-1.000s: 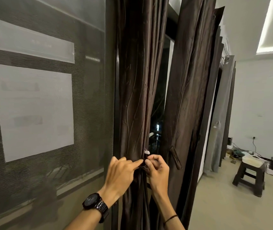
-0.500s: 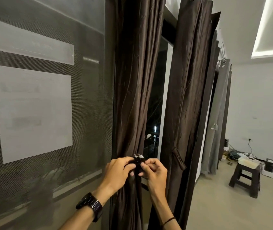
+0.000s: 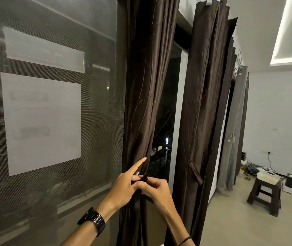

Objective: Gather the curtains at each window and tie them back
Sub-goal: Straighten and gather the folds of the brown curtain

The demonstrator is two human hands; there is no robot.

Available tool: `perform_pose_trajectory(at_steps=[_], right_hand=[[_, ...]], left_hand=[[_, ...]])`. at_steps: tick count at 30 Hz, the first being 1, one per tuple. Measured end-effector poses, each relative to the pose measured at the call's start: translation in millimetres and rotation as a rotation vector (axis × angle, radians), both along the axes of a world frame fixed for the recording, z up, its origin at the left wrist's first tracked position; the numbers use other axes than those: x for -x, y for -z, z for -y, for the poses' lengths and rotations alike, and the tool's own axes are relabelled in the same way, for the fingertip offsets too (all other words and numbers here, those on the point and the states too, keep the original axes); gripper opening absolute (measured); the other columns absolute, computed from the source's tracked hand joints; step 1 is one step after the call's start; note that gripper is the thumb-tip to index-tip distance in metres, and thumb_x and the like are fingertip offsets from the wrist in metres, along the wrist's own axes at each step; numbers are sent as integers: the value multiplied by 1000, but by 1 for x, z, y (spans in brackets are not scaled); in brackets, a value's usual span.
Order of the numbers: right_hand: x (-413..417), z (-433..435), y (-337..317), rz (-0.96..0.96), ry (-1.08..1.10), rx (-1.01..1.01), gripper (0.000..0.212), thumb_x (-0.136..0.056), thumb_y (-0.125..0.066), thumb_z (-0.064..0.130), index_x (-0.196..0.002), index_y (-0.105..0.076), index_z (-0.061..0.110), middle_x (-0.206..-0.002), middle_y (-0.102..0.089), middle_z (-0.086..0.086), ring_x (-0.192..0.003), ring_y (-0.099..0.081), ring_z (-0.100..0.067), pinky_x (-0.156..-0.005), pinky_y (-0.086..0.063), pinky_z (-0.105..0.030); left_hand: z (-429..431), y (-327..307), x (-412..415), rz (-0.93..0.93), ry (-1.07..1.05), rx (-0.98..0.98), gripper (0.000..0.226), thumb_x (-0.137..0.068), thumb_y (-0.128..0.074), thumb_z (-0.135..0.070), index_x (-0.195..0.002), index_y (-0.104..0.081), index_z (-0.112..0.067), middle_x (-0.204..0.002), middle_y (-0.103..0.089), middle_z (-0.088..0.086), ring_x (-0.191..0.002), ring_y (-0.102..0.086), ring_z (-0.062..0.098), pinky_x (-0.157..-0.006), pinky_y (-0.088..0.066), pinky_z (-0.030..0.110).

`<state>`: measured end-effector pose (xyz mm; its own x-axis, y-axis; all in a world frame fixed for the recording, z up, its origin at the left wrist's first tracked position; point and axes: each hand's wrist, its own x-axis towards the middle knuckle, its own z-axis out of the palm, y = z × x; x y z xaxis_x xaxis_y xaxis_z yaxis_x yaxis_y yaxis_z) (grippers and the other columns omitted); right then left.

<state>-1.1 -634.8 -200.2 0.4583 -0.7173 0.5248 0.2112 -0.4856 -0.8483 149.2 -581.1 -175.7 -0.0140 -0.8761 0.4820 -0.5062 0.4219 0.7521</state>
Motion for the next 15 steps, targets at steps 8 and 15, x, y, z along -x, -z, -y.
perform_pose_trajectory(at_steps=[8,15], right_hand=[[-9,3,4,86,144,-86,39,-93,-73,38,-83,-79,0,-78,-72,-27,-73,-70,-34,-71,-53,-47],[-7,7,0,192,120,-96,20,-94,-67,0,-103,-80,13,-89,-79,-11,-64,-66,-17,-61,-54,-28]], left_hand=[[4,7,-1,119,-95,5,90,-93,-73,-24,-154,-18,-62,-104,-80,-14,-132,-57,4,-125,-29,43],[-1,7,-7,155,-115,-29,112,-82,-79,-11,-149,-13,-72,-134,-68,-7,-135,-53,7,-119,-40,49]])
